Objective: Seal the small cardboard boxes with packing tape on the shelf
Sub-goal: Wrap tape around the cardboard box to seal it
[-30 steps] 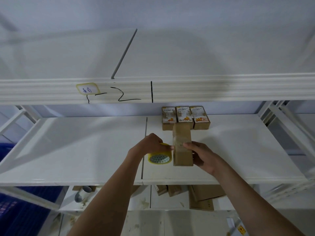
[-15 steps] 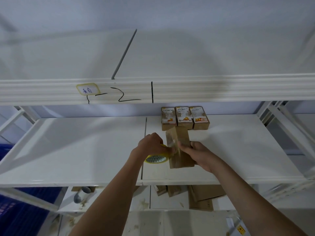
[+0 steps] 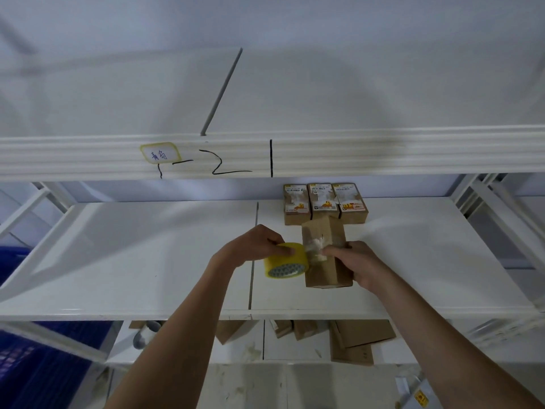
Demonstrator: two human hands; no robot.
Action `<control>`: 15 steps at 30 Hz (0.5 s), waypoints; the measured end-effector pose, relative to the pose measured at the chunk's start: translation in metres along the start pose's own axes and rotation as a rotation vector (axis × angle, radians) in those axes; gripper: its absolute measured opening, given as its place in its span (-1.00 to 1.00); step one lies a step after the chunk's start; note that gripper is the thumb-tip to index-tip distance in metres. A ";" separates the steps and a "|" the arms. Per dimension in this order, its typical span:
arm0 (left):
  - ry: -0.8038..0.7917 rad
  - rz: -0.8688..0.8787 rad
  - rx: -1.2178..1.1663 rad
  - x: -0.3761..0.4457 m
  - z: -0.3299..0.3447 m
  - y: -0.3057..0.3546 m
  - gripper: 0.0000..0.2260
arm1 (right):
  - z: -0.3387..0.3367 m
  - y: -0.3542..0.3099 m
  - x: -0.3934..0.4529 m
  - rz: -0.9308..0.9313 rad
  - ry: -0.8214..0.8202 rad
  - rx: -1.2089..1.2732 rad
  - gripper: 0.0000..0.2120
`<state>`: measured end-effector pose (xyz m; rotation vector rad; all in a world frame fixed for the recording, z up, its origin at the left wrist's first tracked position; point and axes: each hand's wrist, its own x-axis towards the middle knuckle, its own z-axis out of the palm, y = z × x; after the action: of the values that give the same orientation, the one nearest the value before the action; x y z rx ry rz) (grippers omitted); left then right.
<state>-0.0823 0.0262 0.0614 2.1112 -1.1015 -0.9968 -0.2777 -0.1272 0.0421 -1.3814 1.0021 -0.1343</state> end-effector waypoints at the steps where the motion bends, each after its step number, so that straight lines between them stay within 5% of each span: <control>1: 0.008 -0.002 -0.022 -0.001 0.000 -0.002 -0.80 | 0.000 -0.001 0.000 0.003 -0.008 0.001 -0.62; 6: 0.017 -0.025 0.006 0.004 -0.001 -0.014 -0.69 | 0.000 0.000 -0.002 0.011 -0.053 0.004 -0.60; 10: 0.209 -0.139 0.299 0.012 0.005 -0.028 -0.50 | -0.007 -0.003 -0.005 -0.009 -0.107 0.043 -0.62; 15: 0.143 -0.175 0.319 0.015 0.013 -0.033 -0.50 | -0.011 0.002 -0.004 -0.015 -0.181 0.051 -0.60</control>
<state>-0.0726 0.0287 0.0237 2.5285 -1.0762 -0.7704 -0.2886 -0.1327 0.0444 -1.3301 0.8325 -0.0450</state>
